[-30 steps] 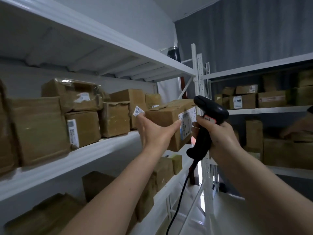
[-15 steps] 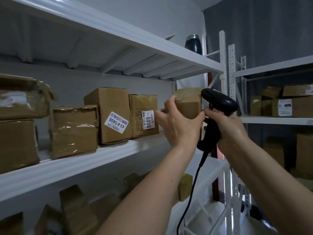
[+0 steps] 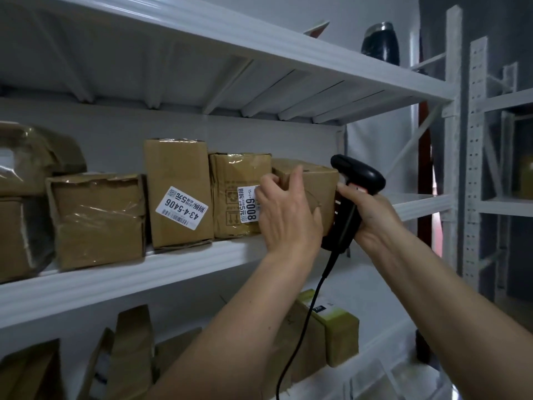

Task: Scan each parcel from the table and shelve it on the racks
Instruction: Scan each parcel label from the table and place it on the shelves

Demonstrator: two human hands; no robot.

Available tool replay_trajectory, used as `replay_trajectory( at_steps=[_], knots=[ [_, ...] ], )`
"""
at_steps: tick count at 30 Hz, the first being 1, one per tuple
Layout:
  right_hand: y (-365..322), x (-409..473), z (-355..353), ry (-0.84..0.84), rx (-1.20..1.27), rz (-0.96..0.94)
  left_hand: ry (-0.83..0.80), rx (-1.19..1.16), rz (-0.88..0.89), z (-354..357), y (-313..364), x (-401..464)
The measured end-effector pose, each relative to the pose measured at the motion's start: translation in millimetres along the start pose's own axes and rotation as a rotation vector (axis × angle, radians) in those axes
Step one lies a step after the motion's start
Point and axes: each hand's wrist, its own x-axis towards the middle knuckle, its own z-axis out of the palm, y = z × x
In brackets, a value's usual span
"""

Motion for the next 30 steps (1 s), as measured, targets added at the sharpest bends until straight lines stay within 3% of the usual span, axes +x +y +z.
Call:
replay_trajectory(
  at_steps=[11, 20, 27, 30],
  knots=[
    [23.7, 34.8, 26.1, -0.028, -0.02, 0.023, 0.04, 0.172, 0.002, 17.0, -22.4, 23.9],
    [31.5, 36.2, 25.5, -0.027, -0.045, 0.028, -0.059, 0.242, -0.004, 22.7, -21.1, 32.6],
    [38.4, 5.8, 9.9, 0.038, -0.088, -0.043, -0.082, -0.174, -0.139, 0.1, -26.8, 8.5],
    [49.5, -25.3, 4.9, -0.04, -0.057, -0.017, -0.096, -0.36, -0.206, -13.7, -39.1, -14.9]
  ],
)
